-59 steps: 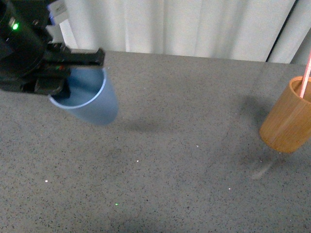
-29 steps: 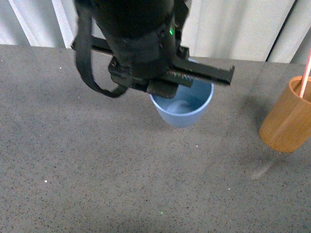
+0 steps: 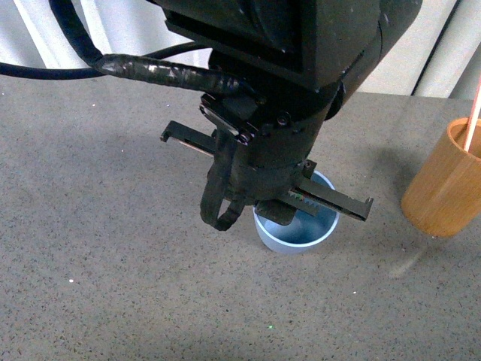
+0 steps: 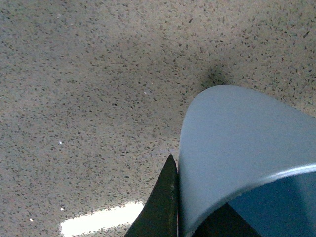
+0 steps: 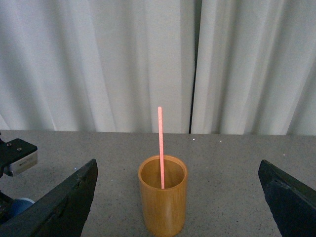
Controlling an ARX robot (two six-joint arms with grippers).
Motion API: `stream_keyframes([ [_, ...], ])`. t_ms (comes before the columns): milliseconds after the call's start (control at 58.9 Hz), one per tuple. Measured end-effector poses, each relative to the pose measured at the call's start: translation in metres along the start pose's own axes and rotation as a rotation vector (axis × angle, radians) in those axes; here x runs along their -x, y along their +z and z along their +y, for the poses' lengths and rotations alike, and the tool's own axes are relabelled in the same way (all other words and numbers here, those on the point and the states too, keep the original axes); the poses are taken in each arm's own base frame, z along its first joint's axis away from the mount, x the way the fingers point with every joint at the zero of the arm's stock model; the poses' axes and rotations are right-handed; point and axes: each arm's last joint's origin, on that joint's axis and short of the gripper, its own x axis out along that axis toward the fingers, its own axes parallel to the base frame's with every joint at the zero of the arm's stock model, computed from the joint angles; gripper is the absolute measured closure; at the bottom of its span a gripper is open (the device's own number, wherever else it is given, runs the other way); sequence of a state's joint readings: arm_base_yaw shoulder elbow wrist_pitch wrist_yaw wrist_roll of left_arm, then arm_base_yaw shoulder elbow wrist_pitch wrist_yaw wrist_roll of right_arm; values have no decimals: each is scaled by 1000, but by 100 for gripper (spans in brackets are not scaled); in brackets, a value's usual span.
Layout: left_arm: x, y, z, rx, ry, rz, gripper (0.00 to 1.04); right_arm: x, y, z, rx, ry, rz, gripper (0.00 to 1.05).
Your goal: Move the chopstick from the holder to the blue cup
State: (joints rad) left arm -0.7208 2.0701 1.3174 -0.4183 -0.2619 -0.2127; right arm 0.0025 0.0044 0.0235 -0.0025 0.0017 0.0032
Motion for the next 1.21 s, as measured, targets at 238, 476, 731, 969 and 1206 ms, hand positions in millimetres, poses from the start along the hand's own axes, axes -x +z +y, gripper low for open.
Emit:
stream_keyframes([
  [238,0,-1,-5,-7,-15,3,102,0,0,0,0,0,0,10],
  [476,1,-2,-10,-9,-27,2,102,0,0,0,0,0,0,10],
  [731,-4,-2,-16,7,-30,-4,102,0,0,0,0,0,0,10],
  [969,-6,-1,-24,24,-35,-14,101,0,0,0,0,0,0,10],
  [1206,-7,-2,-28,28,-53,-4,73,0,0,0,0,0,0,10],
])
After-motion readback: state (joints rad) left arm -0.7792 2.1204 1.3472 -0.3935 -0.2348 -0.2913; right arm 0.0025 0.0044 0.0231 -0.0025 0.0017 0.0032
